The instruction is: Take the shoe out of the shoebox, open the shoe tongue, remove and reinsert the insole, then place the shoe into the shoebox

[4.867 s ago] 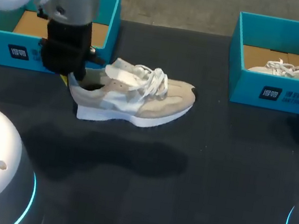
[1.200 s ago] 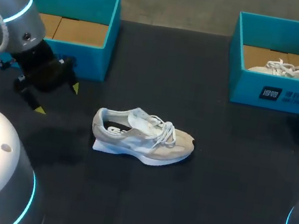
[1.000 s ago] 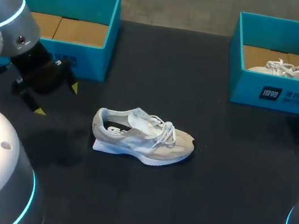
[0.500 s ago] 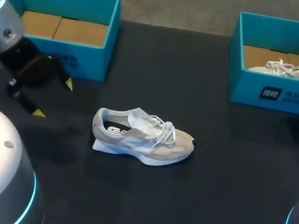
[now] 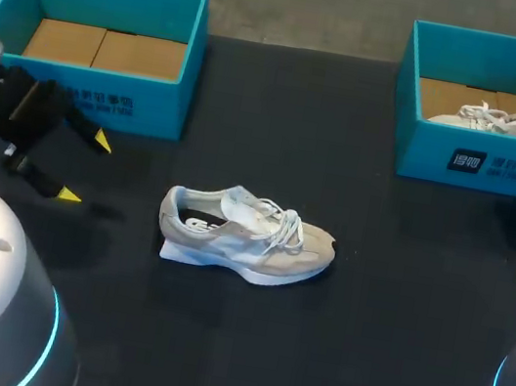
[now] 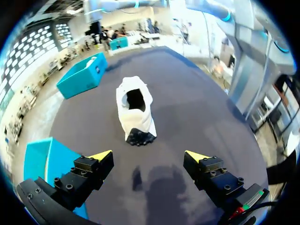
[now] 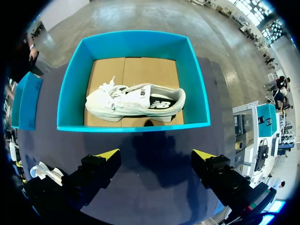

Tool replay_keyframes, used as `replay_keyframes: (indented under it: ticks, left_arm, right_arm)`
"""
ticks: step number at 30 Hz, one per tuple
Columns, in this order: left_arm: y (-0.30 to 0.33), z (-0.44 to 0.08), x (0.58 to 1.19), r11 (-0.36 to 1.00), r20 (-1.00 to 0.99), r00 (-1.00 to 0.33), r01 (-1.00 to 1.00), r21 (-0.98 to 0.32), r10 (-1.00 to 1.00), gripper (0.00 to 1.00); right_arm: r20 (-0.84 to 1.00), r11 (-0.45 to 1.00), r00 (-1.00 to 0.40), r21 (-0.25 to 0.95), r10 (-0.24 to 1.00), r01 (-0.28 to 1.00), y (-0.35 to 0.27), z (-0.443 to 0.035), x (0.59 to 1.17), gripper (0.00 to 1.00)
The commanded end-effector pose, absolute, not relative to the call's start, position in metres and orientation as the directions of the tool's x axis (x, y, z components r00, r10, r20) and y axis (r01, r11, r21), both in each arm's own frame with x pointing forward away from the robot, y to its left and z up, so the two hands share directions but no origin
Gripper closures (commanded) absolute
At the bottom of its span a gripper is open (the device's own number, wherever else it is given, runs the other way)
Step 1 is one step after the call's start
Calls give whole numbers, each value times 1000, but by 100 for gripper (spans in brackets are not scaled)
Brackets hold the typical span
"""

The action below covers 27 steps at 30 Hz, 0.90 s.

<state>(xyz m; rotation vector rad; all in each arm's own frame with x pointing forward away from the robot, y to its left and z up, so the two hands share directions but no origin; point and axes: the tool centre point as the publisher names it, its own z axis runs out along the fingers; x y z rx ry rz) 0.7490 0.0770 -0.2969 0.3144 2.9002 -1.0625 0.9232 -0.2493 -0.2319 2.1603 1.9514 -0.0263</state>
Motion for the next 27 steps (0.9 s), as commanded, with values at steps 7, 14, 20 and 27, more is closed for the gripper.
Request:
replay_keyframes:
  ticks: [7, 14, 20, 27]
  left_arm:
    - [84, -325, 768, 598, -63, -992, 117, -793, 110, 0]
    - [84, -340, 773, 546, -12, -997, 54, -836, 80, 0]
    - [84, -354, 776, 516, -6, -999, 34, -856, 54, 0]
    - [86, -374, 778, 502, -3, -999, 28, -864, 51, 0]
  right_arm:
    - [-165, -88, 114, 159, 980, 983, -249, -232, 923, 0]
    - [-165, -88, 114, 159, 980, 983, -249, -232, 923, 0]
    - [-165, -88, 114, 159, 980, 983, -249, -232, 923, 0]
    - [-165, -88, 114, 159, 980, 983, -249, -232, 923, 0]
